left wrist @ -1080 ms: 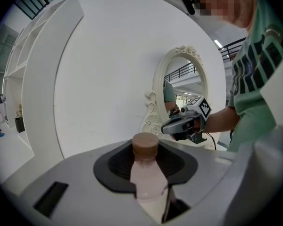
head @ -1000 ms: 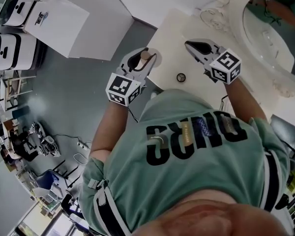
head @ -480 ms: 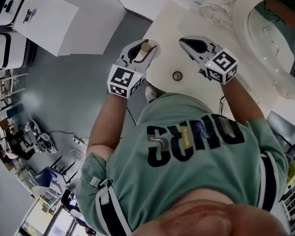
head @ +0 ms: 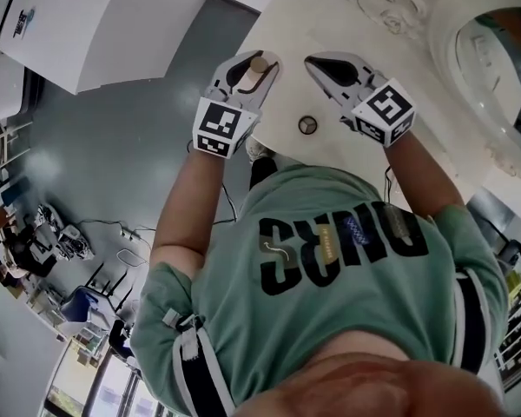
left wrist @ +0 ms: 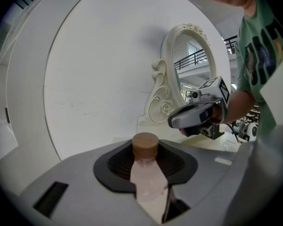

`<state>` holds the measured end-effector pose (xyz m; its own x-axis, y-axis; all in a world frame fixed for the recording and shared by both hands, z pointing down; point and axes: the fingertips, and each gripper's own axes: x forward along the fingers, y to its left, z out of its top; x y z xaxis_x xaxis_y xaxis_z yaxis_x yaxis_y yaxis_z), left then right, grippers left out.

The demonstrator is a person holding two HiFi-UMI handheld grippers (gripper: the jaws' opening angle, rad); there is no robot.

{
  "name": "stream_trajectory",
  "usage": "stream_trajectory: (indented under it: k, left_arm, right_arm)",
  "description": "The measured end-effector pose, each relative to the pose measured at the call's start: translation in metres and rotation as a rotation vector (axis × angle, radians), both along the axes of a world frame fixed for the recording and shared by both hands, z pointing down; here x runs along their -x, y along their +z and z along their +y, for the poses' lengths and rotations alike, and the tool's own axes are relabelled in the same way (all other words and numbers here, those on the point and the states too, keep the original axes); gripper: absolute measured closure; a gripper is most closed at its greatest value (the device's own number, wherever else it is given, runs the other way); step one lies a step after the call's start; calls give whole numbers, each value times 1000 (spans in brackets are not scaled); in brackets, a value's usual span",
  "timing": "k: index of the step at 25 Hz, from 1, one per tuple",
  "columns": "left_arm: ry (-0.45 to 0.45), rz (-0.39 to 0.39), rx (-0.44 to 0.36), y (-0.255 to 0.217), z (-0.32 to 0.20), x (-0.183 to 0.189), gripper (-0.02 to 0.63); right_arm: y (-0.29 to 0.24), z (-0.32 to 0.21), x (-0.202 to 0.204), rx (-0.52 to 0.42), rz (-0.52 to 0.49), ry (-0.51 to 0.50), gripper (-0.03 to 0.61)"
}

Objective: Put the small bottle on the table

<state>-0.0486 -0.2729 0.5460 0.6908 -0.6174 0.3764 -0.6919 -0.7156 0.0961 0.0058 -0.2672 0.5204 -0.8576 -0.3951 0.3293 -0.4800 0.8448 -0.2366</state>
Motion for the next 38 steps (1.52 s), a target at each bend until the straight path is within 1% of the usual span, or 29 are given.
stream_trajectory:
  k: [8, 17, 26, 33, 38]
  left_arm:
    - [-5, -40, -24, 25, -20, 0, 477]
    - [-10, -46, -8, 52, -33, -1, 477]
    - [9, -69, 4, 73, -36, -8, 477]
    - [9, -69, 6, 81, -40, -12, 477]
    - [12, -83, 6, 85, -44, -11, 477]
  right_arm:
    - [20, -6, 9, -11, 14, -4, 584]
    - [32, -16, 21, -20, 3, -12, 584]
    - [42, -16, 23, 0, -1, -16, 584]
    - [46, -18, 22, 8, -6, -21, 584]
    - [44, -20, 23, 8, -4, -19, 584]
